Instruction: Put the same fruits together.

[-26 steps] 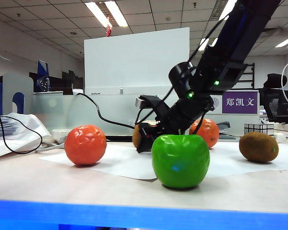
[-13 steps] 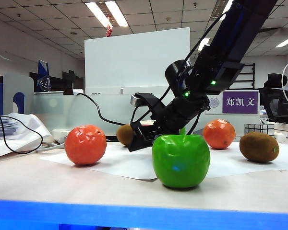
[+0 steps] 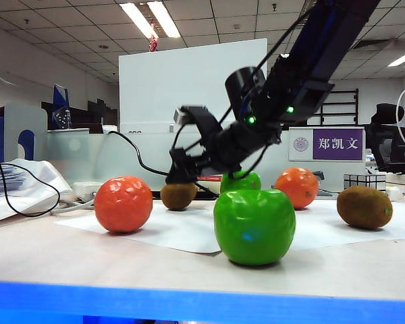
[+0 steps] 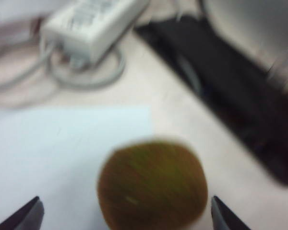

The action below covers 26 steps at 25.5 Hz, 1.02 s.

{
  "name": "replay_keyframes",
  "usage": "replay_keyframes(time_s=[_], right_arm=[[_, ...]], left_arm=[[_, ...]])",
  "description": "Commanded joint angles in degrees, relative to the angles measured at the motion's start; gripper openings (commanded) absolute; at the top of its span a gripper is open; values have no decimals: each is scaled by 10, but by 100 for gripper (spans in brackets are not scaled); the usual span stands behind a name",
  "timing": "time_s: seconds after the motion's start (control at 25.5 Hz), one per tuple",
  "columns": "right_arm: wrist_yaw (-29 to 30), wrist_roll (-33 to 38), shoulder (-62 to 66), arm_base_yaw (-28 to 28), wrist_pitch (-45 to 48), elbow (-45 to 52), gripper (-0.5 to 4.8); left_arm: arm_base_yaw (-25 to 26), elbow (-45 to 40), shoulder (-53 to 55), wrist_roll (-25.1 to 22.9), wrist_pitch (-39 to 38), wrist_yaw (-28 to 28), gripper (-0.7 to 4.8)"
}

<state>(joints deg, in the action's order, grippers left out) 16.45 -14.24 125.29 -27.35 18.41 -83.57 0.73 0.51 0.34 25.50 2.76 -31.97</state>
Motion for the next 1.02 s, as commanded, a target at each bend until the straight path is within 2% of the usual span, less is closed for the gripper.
replay_keyframes(time_s=[0.04, 0.43, 1.02], right_arm=[[-3, 3, -1, 0, 12, -26, 479], [0, 3, 47, 0, -19, -105, 479], [2, 3, 90, 0, -12, -119, 479]], left_arm=[[0, 2, 0, 3, 7, -2, 479], [0, 2, 0, 11, 7, -2, 479], [0, 1, 0, 11, 7, -2, 479]])
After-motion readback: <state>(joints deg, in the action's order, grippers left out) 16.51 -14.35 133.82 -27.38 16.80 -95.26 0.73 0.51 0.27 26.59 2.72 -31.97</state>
